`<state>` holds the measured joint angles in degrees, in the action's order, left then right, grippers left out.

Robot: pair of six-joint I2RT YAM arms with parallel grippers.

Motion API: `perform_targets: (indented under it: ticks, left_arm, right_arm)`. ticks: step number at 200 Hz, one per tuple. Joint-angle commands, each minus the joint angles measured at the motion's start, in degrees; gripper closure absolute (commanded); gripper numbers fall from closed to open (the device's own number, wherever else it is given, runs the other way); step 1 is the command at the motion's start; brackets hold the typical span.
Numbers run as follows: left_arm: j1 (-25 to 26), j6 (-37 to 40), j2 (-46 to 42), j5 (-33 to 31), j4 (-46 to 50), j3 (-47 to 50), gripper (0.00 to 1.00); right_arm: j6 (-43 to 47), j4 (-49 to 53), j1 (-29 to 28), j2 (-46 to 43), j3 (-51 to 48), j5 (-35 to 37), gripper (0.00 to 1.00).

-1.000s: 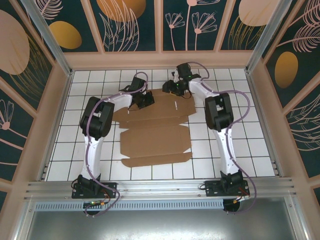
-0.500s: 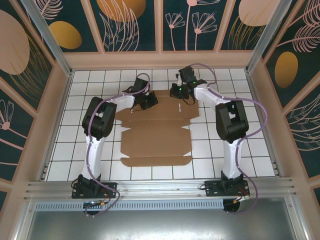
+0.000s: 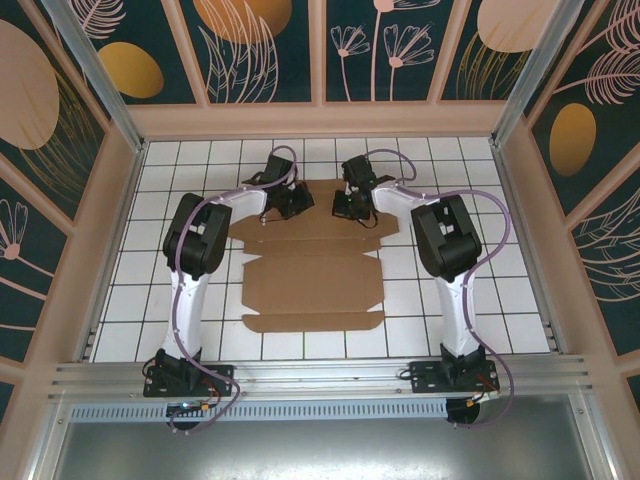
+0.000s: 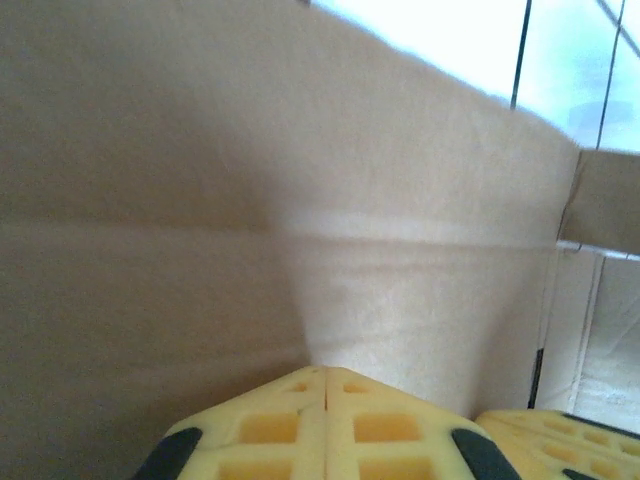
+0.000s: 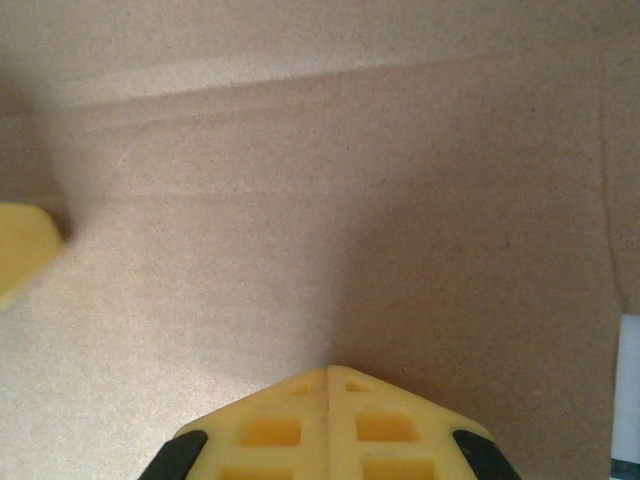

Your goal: Fold the paper box

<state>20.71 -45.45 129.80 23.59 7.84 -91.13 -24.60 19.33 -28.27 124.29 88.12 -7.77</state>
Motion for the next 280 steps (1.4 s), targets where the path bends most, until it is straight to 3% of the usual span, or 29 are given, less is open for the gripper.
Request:
perform_targets:
  ticks: [1,48,61,84,93,141,220,280]
  left_arm:
    - [-4.13,2.41,-3.32,0.44,2.59,-3.58,0.82]
    - [-13.53,5.67,-3.95,-4.62,8.81,-7.2,0.54]
    - [-14.5,8.3,-2.78,-8.17,12.61,-10.33,0.47]
    - [-15.17,10.42,-0.58,-10.83,15.66,-13.63,0.43]
    - [-15.23,10.72,0.32,-10.83,16.11,-14.41,0.36]
    - [-15.26,9.98,3.63,-9.84,16.73,-14.23,0.34]
    - [-15.26,5.82,3.24,3.87,6.96,-7.26,0.35]
    - [-15.26,5.04,1.54,7.85,4.83,-7.19,0.38]
  right_arm:
    - [-1.19,2.86,-0.46,2.54,-1.82,4.93,1.0]
    - [-1.41,1.99,-0.56,2.47,-2.67,3.86,1.0]
    - [-1.5,1.72,-0.58,2.5,-2.86,3.38,1.0]
    - [-1.45,1.51,-0.64,2.63,-2.95,2.5,1.0]
    - [-1.49,1.5,-0.73,2.66,-2.95,2.5,1.0]
    - [-1.59,1.41,-0.73,2.71,-2.73,1.83,1.0]
    - [-1.5,0.44,-0.91,3.34,-3.64,0.91,1.0]
    - [-1.24,0.95,-0.91,3.75,-2.86,1.18,1.0]
